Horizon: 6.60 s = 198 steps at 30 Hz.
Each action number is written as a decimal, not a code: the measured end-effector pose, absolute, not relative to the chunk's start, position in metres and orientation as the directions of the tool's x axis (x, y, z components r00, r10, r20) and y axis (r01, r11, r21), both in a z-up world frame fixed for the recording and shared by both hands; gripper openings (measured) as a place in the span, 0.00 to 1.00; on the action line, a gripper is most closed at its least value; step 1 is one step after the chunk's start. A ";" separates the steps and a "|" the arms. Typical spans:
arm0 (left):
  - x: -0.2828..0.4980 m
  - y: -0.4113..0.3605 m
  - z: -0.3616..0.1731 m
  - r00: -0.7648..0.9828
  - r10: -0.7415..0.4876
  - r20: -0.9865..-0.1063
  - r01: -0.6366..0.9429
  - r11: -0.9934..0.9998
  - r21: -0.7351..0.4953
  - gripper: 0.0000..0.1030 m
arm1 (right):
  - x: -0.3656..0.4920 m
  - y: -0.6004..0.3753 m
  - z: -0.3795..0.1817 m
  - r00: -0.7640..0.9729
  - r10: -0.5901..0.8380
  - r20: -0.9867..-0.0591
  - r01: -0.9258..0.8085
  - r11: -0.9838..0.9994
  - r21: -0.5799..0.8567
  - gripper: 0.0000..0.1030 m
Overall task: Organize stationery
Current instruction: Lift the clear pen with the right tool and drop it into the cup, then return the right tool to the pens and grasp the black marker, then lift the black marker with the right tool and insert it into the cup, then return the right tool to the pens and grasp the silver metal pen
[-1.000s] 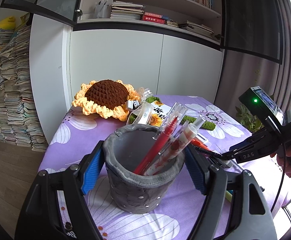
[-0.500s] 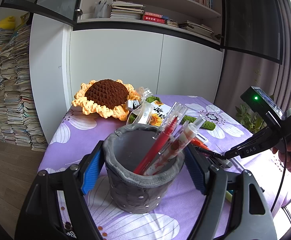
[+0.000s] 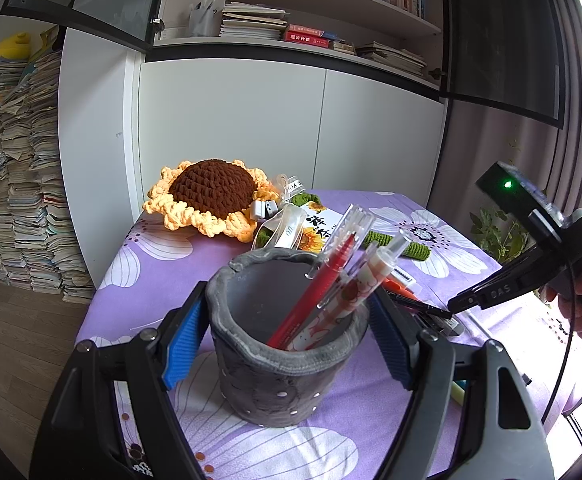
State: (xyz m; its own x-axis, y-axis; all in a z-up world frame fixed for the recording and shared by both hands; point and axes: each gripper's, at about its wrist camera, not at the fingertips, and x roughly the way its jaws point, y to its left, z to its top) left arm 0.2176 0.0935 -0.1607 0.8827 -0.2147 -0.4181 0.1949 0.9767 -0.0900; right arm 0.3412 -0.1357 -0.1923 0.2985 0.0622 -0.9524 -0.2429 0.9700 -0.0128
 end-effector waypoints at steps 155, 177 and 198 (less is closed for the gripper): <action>0.220 0.093 -0.164 0.874 -0.228 -0.428 0.206 0.974 -0.098 0.76 | 0.272 -0.025 -0.067 0.466 0.524 -0.713 -0.627 0.764 0.152 0.14; 0.220 0.093 -0.163 0.874 -0.229 -0.429 0.207 0.973 -0.098 0.76 | 0.270 -0.124 -0.176 0.391 0.266 -0.881 -0.320 0.937 0.141 0.14; 0.220 0.091 -0.162 0.874 -0.232 -0.427 0.211 0.973 -0.097 0.78 | 0.317 -0.098 -0.198 0.345 0.182 -0.921 -0.324 0.944 0.066 0.15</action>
State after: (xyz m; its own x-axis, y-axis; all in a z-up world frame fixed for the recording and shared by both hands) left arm 0.2195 0.0908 -0.1623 0.8739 -0.2320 -0.4272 0.2111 0.9727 -0.0965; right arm 0.3167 -0.0979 -0.1984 0.3451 0.1822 -0.9207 -0.3236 0.9439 0.0656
